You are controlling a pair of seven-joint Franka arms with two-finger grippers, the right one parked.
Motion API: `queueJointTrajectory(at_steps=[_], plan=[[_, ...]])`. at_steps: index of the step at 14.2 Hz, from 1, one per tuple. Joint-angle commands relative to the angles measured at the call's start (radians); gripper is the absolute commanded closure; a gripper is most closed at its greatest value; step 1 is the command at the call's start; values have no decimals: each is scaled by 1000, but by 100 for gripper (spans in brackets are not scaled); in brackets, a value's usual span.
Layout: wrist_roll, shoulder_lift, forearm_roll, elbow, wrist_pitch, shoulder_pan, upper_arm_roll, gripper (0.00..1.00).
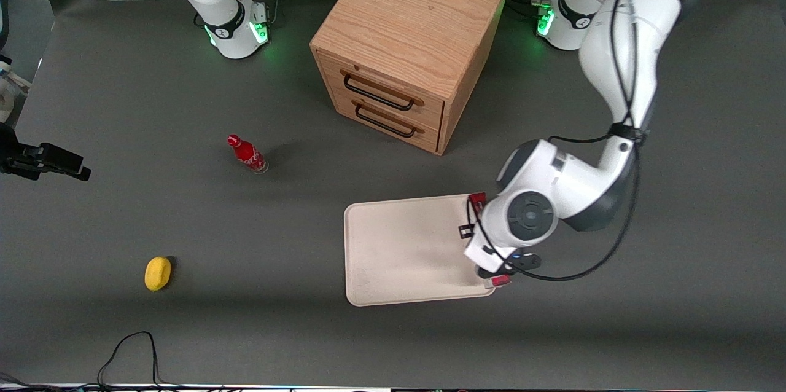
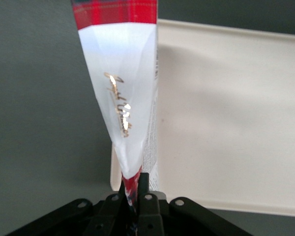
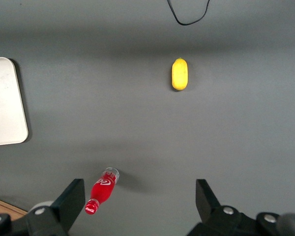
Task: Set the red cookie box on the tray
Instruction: 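Lower the cookie box upright onto the tray's corner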
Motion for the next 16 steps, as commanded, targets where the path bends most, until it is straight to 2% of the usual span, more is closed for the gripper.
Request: queueJointTrajectory(at_steps=[1,5,8,16], plan=[[-32,12,17,14,13,-56,44,100],[-24,11,20,-18,36,-55,44,100],[-15,9,56,-34,70,-49,44,100],[46,9,58,-72,127,-38,44,100]])
